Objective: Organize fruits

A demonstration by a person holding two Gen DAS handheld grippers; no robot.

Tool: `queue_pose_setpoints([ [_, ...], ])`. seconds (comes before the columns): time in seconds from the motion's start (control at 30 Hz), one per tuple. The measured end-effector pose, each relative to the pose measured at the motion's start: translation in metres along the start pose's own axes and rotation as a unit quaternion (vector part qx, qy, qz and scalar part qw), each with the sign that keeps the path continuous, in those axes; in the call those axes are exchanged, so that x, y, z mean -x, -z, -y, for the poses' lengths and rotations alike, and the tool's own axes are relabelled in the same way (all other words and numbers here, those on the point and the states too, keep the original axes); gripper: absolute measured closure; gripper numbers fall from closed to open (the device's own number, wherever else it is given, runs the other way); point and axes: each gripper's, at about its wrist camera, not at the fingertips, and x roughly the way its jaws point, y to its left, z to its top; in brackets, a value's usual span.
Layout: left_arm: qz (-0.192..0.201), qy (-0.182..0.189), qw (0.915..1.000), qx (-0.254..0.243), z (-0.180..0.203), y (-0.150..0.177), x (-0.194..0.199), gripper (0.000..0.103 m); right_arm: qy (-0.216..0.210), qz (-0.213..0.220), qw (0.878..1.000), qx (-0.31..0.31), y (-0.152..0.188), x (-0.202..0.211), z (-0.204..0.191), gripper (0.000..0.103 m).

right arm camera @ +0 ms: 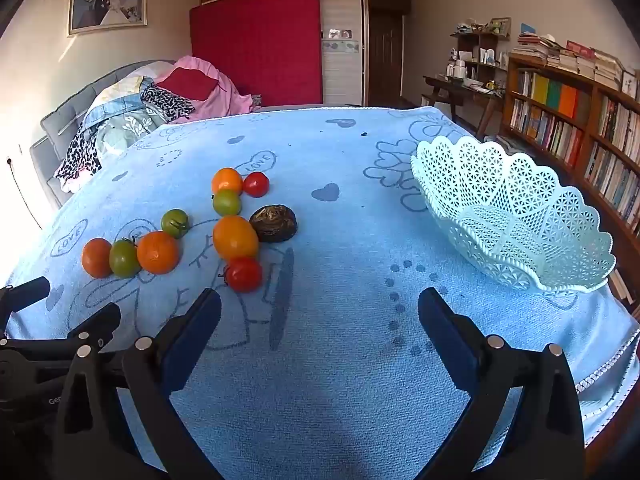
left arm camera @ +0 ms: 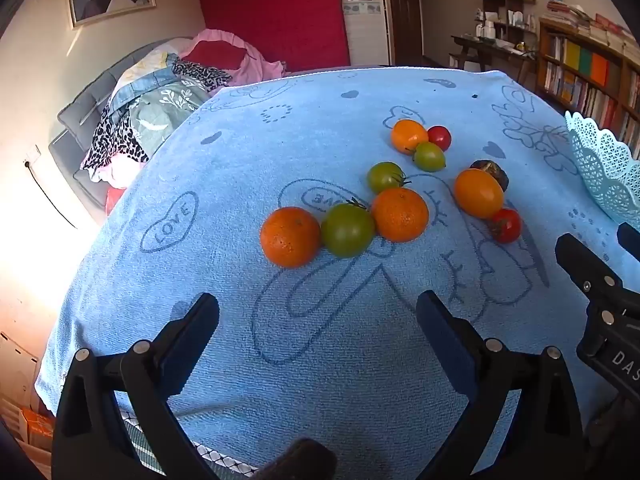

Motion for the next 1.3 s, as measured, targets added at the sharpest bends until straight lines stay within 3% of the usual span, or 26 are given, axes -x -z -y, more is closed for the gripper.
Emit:
queue_pose_setpoints([
  [1.3, -0.018, -0.002, 0.9998, -0.003, -0.001, 0.005, -0.009, 0.005, 0.000, -0.004, 1.000, 0.001, 0.002, -0.004, -0.001, 0.003],
])
